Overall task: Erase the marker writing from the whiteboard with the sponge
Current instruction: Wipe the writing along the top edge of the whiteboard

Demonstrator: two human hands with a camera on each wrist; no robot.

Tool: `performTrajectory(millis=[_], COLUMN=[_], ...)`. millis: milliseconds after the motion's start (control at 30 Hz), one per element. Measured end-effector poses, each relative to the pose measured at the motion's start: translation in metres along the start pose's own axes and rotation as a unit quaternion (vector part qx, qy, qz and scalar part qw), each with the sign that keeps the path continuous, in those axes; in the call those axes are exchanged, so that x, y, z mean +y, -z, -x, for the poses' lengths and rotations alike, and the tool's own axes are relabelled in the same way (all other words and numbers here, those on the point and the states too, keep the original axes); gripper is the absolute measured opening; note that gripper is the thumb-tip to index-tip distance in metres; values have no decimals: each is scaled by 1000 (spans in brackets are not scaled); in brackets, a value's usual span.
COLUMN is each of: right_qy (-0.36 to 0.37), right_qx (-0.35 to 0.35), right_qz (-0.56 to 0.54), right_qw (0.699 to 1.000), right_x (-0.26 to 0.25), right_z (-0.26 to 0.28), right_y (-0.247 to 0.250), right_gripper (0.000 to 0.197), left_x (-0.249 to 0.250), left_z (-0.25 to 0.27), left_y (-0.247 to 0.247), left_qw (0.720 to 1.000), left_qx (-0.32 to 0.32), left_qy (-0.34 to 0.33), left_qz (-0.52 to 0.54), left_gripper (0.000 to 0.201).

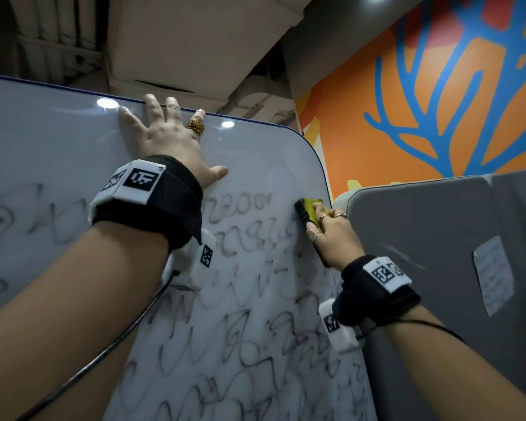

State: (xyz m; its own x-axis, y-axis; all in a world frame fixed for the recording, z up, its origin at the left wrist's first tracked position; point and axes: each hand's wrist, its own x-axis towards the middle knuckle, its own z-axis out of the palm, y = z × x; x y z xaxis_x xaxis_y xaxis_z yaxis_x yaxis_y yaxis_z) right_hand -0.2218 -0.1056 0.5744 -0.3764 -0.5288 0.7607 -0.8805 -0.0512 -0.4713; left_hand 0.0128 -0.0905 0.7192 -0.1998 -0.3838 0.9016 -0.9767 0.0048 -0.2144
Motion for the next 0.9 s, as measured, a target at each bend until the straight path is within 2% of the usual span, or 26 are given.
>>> performTrajectory(millis=[133, 300, 400, 500, 567, 667, 800, 900], right_qy=[5, 102, 64, -22, -40, -15, 63, 40], right_qx=[20, 3, 0, 8, 14, 24, 17, 11], right_qz=[-48, -31, -16, -60, -74, -100, -85, -61], right_qw=[999, 994, 998, 998, 996, 995, 994, 997], right_x=[-17, -36, -12, 9, 7, -13, -23, -5], right_z=[-18, 21, 16, -6, -19, -20, 15, 19], right_y=[4, -17, -16, -5, -1, -2, -20, -20], right_gripper=[53, 72, 62, 54, 50, 52, 61, 58], left_x=[1, 0, 1, 2, 3, 4, 2, 1], left_z=[1, 2, 3, 3, 3, 3, 2, 3], left_y=[2, 4, 10, 14, 15, 14, 12, 13], left_qw=[1000, 1000, 999, 999, 999, 999, 1000, 1000], left_qx=[-4, -15, -36, -47, -49, -44, -27, -28], left_qy=[-4, 4, 2, 1, 2, 1, 2, -1], left_qz=[-2, 1, -7, -6, -2, -2, 2, 0], left_gripper=[96, 96, 95, 95, 95, 95, 95, 95])
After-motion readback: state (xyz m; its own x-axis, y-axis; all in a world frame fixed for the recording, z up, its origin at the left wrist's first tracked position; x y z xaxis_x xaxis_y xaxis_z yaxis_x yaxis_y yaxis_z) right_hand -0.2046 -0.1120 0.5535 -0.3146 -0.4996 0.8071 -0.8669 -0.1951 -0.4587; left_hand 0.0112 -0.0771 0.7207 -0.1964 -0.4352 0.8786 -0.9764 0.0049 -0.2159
